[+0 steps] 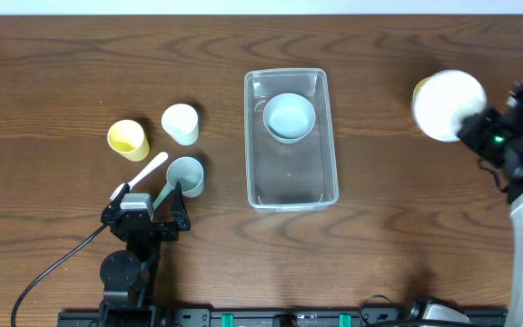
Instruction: Pack container
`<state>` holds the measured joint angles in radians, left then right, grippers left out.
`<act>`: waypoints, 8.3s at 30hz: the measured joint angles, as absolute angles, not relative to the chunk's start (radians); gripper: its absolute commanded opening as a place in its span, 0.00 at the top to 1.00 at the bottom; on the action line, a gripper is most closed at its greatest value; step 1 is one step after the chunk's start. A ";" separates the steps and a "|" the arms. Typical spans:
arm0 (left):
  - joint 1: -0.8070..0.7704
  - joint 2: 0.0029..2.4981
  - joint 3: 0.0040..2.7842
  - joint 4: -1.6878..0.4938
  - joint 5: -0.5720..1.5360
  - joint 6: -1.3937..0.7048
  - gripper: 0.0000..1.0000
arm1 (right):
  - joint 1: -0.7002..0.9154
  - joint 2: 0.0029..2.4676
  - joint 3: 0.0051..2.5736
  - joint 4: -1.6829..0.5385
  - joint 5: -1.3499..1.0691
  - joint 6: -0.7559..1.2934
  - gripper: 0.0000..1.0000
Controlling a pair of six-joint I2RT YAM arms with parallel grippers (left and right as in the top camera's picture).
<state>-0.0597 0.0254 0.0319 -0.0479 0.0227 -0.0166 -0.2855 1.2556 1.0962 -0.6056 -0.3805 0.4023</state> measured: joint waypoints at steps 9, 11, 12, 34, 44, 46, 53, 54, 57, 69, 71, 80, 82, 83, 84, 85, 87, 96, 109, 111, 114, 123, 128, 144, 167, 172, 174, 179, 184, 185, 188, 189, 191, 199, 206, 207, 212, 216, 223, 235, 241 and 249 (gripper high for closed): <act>-0.060 0.025 0.032 -0.048 0.023 -0.017 0.02 | 0.121 1.350 1.097 -0.351 -0.372 0.477 0.96; -0.060 0.025 0.032 -0.048 0.023 -0.017 0.02 | 0.186 1.402 1.098 -0.316 -0.356 0.494 0.96; -0.060 0.025 0.032 -0.048 0.022 -0.017 0.02 | 0.226 1.443 1.099 -0.303 -0.340 0.501 0.96; -0.060 0.025 0.032 -0.048 0.022 -0.017 0.02 | 0.410 1.815 1.303 -0.337 -0.094 0.518 0.99; -0.060 0.025 0.032 -0.048 0.023 -0.017 0.02 | 0.410 1.819 1.303 -0.393 -0.025 0.516 0.98; -0.060 0.025 0.032 -0.048 0.023 -0.017 0.02 | 0.410 1.819 1.303 -0.395 -0.023 0.516 0.87; -0.060 0.025 0.032 -0.048 0.023 -0.017 0.02 | 0.410 1.819 1.303 -0.396 -0.018 0.511 0.67; -0.060 0.025 0.032 -0.048 0.023 -0.017 0.02 | 0.410 1.819 1.303 -0.396 -0.017 0.511 0.67; -0.060 0.025 0.032 -0.048 0.023 -0.016 0.02 | 0.410 1.819 1.303 -0.396 -0.018 0.511 0.68; -0.060 0.025 0.032 -0.048 0.023 -0.013 0.02 | 0.404 1.758 1.479 -0.678 -0.032 0.482 0.58; -0.060 0.025 0.032 -0.048 0.022 -0.010 0.02 | 0.379 1.684 1.495 -0.734 -0.009 0.489 0.58; -0.060 0.025 0.032 -0.048 0.022 -0.006 0.02 | 0.012 1.585 1.519 -0.899 0.047 0.494 0.59; -0.060 0.025 0.032 -0.048 0.023 -0.003 0.02 | -0.060 1.600 1.498 -0.902 0.046 0.494 0.60; -0.060 0.025 0.032 -0.048 0.023 -0.003 0.02 | -0.101 1.611 1.483 -0.901 0.046 0.495 0.60; -0.060 0.025 0.032 -0.048 0.022 -0.003 0.02 | -0.127 1.621 1.470 -0.899 0.046 0.496 0.61; -0.060 0.025 0.032 -0.048 0.022 -0.002 0.02 | -0.153 1.631 1.455 -0.891 0.044 0.496 0.61; -0.060 0.025 0.032 -0.048 0.023 -0.002 0.02 | -0.196 1.654 1.423 -0.862 0.034 0.492 0.62; -0.060 0.025 0.032 -0.048 0.022 -0.002 0.02 | -0.243 1.804 1.352 -0.721 -0.013 0.474 0.64; -0.060 0.025 0.032 -0.048 0.023 -0.003 0.02 | -0.254 1.956 1.351 -0.587 -0.014 0.483 0.67; -0.060 0.025 0.032 -0.048 0.023 -0.003 0.02 | -0.260 1.971 1.351 -0.571 -0.014 0.486 0.72; -0.060 0.025 0.032 -0.048 0.023 -0.002 0.02 | -0.268 1.998 1.351 -0.563 -0.010 0.488 0.81; -0.060 0.025 0.032 -0.048 0.023 -0.002 0.02 | -0.271 2.007 1.351 -0.548 -0.011 0.482 0.98; -0.060 0.025 0.032 -0.048 0.023 -0.002 0.02 | -0.271 2.007 1.351 -0.543 -0.012 0.488 0.99; -0.060 0.025 0.032 -0.048 0.023 -0.002 0.02 | -0.215 1.742 1.344 -0.590 -0.289 0.360 0.99; -0.060 0.025 0.032 -0.048 0.023 -0.002 0.02 | 0.357 1.687 1.349 -0.458 -0.099 0.390 0.99; -0.060 0.025 0.032 -0.048 0.023 -0.002 0.02 | 0.363 1.769 1.349 -0.452 -0.072 0.397 0.99; -0.060 0.025 0.032 -0.048 0.022 -0.003 0.02 | 0.365 1.794 1.349 -0.452 -0.068 0.400 0.99; -0.060 0.025 0.032 -0.048 0.023 -0.002 0.02 | 0.373 1.830 1.348 -0.451 -0.066 0.402 0.94; -0.060 0.025 0.032 -0.048 0.023 -0.002 0.02 | 0.375 1.837 1.348 -0.450 -0.063 0.412 0.57; -0.060 0.025 0.032 -0.048 0.023 -0.002 0.02 | 0.375 1.837 1.348 -0.449 -0.062 0.412 0.57; -0.060 0.025 0.032 -0.048 0.023 -0.002 0.02 | 0.375 1.837 1.348 -0.448 -0.063 0.411 0.57; -0.060 0.025 0.032 -0.048 0.022 -0.002 0.02 | 0.375 1.837 1.348 -0.448 -0.065 0.411 0.57; -0.060 0.025 0.032 -0.048 0.023 -0.002 0.02 | 0.375 1.837 1.348 -0.452 -0.074 0.411 0.57; -0.060 0.025 0.032 -0.048 0.023 -0.002 0.02 | 0.366 1.783 1.422 -0.639 -0.087 0.410 0.50; -0.060 0.025 0.032 -0.048 0.022 -0.002 0.02 | 0.165 1.512 1.506 -0.755 -0.017 0.409 0.44; -0.060 0.025 0.032 -0.048 0.023 -0.002 0.02 | 0.122 1.490 1.513 -0.773 -0.006 0.409 0.43; -0.060 0.025 0.032 -0.048 0.022 -0.002 0.02 | -0.091 1.468 1.517 -0.858 0.049 0.413 0.32; -0.060 0.025 0.032 -0.048 0.023 -0.002 0.02 | -0.197 1.525 1.490 -0.874 0.068 0.413 0.20; -0.060 0.025 0.032 -0.048 0.023 -0.002 0.02 | -0.225 1.619 1.482 -0.913 0.072 0.414 0.01; -0.060 0.025 0.032 -0.047 0.022 -0.002 0.02 | -0.225 1.634 1.480 -0.931 0.072 0.413 0.01; -0.060 0.025 0.032 -0.042 0.031 -0.010 0.02 | -0.225 1.634 1.480 -0.932 0.072 0.413 0.01; -0.060 0.063 0.107 -0.147 0.176 -0.139 0.02 | -0.225 1.634 1.480 -0.932 0.072 0.413 0.01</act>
